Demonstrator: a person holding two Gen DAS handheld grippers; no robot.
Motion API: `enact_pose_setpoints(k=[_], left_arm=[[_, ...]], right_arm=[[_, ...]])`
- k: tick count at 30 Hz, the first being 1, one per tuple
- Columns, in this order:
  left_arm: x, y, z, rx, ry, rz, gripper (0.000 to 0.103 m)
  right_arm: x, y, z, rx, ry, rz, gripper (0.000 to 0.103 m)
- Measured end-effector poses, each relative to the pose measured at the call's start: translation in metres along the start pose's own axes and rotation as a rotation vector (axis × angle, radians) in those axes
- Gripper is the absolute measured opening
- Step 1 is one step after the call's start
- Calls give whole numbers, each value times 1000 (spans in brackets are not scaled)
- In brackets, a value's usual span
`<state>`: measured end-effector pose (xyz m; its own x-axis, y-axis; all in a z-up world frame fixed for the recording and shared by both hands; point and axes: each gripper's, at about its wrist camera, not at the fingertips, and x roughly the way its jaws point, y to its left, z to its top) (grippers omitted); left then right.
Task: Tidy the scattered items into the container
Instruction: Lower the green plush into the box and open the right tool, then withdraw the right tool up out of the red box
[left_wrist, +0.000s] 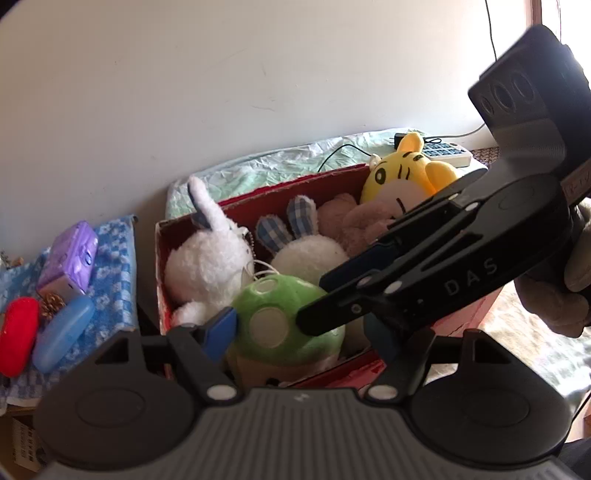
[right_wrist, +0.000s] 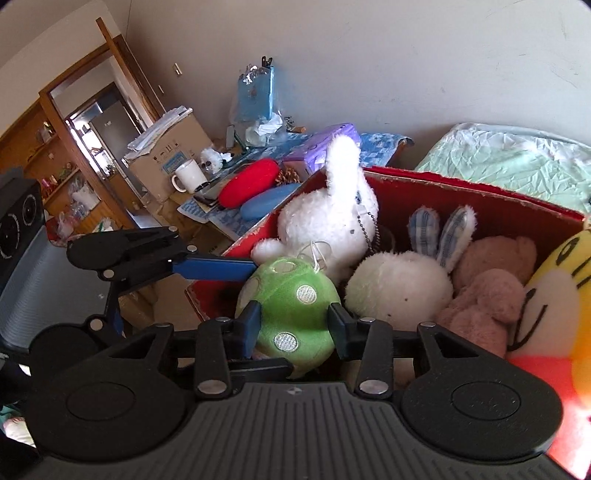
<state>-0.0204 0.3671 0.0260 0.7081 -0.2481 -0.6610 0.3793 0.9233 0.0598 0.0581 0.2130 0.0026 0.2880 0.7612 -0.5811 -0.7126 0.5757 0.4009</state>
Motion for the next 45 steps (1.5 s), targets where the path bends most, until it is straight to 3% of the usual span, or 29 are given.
enact_pose_setpoints(k=[6, 10, 17, 21, 24, 27, 32, 36, 42, 45], left_arm=[[1, 16, 3, -36, 36, -38, 72], [-1, 24, 8, -95, 25, -64, 70], [14, 20, 11, -101, 61, -49, 72], [7, 25, 15, -123, 34, -18, 70], [1, 30, 18, -152, 23, 32, 78], [-3, 30, 20, -195, 19, 81, 79], [-8, 27, 21, -247, 6, 135, 84], [-13, 26, 24, -300, -16, 159, 100], [-15, 13, 36, -286, 55, 274, 102], [-15, 9, 40, -307, 91, 336, 102]], right_arm=[[-5, -12, -2, 141, -42, 51, 46], [-10, -10, -4, 216, -76, 10, 44], [-10, -9, -7, 323, -125, -9, 45], [-25, -15, -9, 383, -180, -84, 45], [-34, -11, -10, 375, -177, -192, 44], [-43, -4, -12, 359, -171, -305, 44], [-57, 7, -20, 326, -174, -400, 44], [-63, 11, -25, 329, -150, -461, 46], [-69, 29, -21, 309, -121, -519, 59], [-75, 41, -20, 283, -123, -535, 75]])
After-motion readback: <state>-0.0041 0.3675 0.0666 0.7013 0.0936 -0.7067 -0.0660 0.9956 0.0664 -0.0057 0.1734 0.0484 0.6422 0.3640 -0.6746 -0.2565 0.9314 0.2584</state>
